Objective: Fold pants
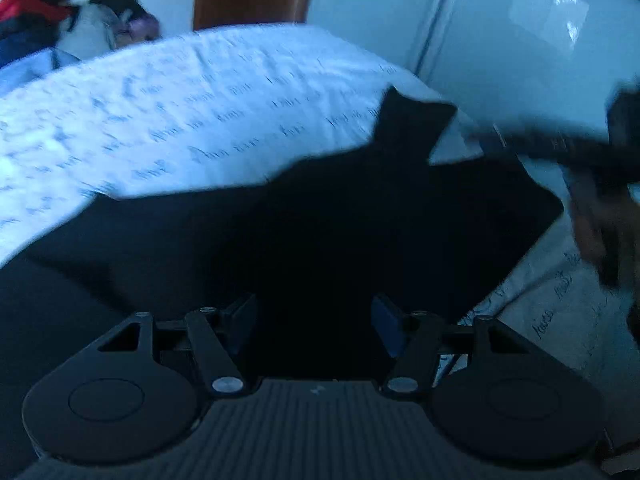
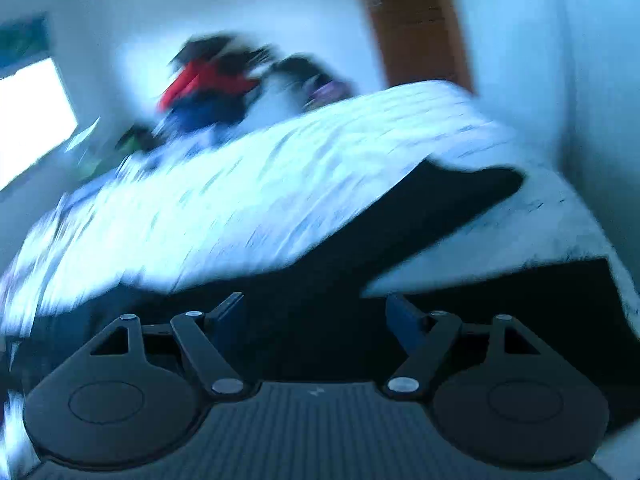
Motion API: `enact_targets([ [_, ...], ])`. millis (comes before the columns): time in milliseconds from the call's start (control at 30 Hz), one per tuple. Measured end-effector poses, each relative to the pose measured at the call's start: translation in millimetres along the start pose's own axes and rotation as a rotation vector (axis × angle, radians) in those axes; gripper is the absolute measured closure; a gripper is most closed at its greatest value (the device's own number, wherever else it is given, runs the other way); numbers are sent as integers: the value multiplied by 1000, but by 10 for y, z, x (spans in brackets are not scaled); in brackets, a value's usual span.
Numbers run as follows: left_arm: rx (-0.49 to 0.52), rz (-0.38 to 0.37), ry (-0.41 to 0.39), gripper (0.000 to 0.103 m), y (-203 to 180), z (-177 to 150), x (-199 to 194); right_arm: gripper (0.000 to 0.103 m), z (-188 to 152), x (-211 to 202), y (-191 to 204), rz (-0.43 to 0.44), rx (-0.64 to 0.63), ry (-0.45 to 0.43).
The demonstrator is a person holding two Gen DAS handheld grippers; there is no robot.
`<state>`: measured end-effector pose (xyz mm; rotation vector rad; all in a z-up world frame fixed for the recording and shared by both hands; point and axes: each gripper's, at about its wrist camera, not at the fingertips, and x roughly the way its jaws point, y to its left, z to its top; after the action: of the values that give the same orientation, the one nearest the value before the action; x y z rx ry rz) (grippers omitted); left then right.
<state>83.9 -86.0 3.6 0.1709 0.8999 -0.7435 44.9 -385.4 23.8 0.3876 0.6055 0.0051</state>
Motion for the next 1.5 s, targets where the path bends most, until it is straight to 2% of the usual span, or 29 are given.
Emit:
enact_targets([
  [133, 11, -40, 18, 42, -69, 9, 208, 26, 468, 423, -64, -111, 54, -51],
  [233, -3, -50, 25, 56, -85, 2, 307, 26, 718, 845, -154, -198, 115, -28],
  [333, -29, -52, 16, 63, -73, 7, 343, 26, 884, 1320, -315, -316, 189, 23],
  [500, -30, -50, -3, 64, -95, 15, 345, 28, 947, 1699, -440, -439, 276, 46],
  [567, -13, -43, -11, 66, -118, 18, 364, 58, 944, 1784, -452, -457, 249, 39],
  [600, -5, -39, -15, 68, -135, 18, 360, 81, 943, 1784, -465, -460, 250, 36],
  [633, -2, -35, -18, 70, -150, 20, 358, 87, 941, 1761, -489, -444, 271, 29],
  [700, -10, -23, -24, 81, -150, 33, 373, 95, 906, 1673, -597, -391, 336, 2],
  [800, -34, -28, -30, 87, -115, 37, 375, 95, 842, 1465, -720, -334, 410, -52],
  [1033, 5, 10, -52, 89, -218, -27, 340, 96, 581, 637, -965, -230, 498, -190],
  [1167, 27, 25, -60, 89, -299, -66, 341, 96, 349, 198, -1120, -225, 525, -239],
  [1233, 31, 29, -60, 89, -312, -78, 353, 96, 259, 93, -1199, -231, 521, -223],
  [1367, 16, 26, -52, 89, -282, -78, 380, 93, 314, 163, -1119, -169, 453, -142],
  [1400, 12, 27, -51, 89, -282, -79, 385, 84, 386, 240, -1039, -161, 421, -124],
  [1433, 12, 29, -51, 88, -285, -71, 393, 63, 454, 319, -960, -159, 395, -116],
  [1467, 11, 31, -52, 88, -290, -71, 394, 47, 529, 409, -886, -162, 370, -108],
  [1500, 9, 33, -53, 88, -293, -71, 399, 21, 619, 540, -805, -173, 339, -98],
])
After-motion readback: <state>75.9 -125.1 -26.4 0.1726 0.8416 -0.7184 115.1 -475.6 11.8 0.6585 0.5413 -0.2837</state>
